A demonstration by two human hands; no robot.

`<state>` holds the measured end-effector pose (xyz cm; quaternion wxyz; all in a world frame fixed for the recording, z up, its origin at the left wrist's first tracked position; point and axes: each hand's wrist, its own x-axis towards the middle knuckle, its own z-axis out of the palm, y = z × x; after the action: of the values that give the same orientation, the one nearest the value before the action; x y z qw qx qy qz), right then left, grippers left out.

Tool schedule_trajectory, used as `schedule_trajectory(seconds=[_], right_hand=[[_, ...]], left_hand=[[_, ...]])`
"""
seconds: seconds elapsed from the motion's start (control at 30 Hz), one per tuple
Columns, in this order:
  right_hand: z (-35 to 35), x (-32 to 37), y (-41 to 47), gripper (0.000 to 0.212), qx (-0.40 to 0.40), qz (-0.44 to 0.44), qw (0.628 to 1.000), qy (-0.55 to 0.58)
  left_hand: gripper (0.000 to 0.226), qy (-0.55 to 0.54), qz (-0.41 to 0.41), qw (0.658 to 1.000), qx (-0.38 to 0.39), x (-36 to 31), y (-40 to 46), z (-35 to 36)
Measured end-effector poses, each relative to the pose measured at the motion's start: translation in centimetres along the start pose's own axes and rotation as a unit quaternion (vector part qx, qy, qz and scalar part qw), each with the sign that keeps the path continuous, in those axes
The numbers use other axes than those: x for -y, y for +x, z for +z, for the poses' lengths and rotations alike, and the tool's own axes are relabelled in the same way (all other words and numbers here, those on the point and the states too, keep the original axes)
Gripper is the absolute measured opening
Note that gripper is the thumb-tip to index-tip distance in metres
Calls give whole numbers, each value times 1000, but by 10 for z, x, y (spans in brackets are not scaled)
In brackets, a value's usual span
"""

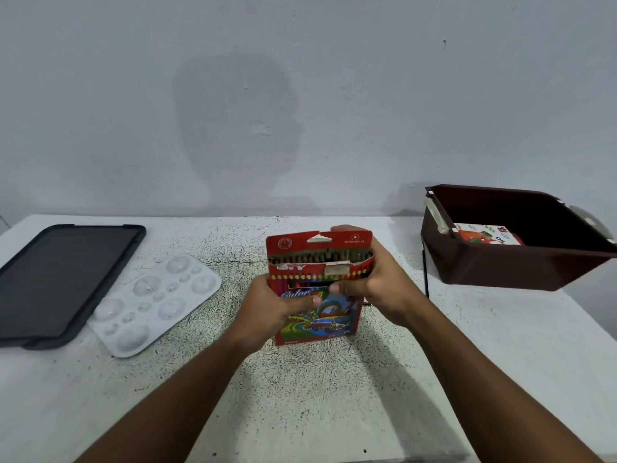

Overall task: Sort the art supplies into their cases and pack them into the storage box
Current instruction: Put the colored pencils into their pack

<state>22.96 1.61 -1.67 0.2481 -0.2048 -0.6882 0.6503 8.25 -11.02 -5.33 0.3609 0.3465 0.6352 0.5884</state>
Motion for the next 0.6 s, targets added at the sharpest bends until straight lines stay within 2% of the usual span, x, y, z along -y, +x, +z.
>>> schedule_trajectory(seconds=[0.1, 0.17, 0.2, 0.23, 0.3, 0.33, 0.47, 0.53, 0.6], right_hand=[[-4, -5, -1, 71, 24, -16, 1000, -12], [-1, -8, -5, 79, -7, -58, 998, 7], [1, -9, -7, 80, -40, -103, 994, -23], [4, -10, -9, 78, -89, -157, 980, -86], [6, -11, -11, 68, -176, -277, 911, -250], [7, -11, -12, 61, -182, -312, 880, -308], [6, -8, -9, 45, -110, -312, 837, -436], [4, -8, -7, 42, -108, -307, 832, -450], [3, -6, -7, 38, -114, -303, 843, -430]], left_hand=[[43, 6, -5, 1000, 12, 3, 1, -2], [47, 4, -12, 1000, 17, 4, 0, -3], [46, 3, -15, 1000, 17, 4, 1, -2], [44, 2, -18, 1000, 15, 5, 1, -2], [39, 2, -20, 1000, 8, 5, 2, -1], [37, 1, -20, 1000, 6, 5, 3, -1], [36, -1, -17, 1000, 16, 5, 3, -1], [38, 2, -14, 1000, 18, 5, 3, -2], [39, 6, -14, 1000, 19, 5, 3, -2]])
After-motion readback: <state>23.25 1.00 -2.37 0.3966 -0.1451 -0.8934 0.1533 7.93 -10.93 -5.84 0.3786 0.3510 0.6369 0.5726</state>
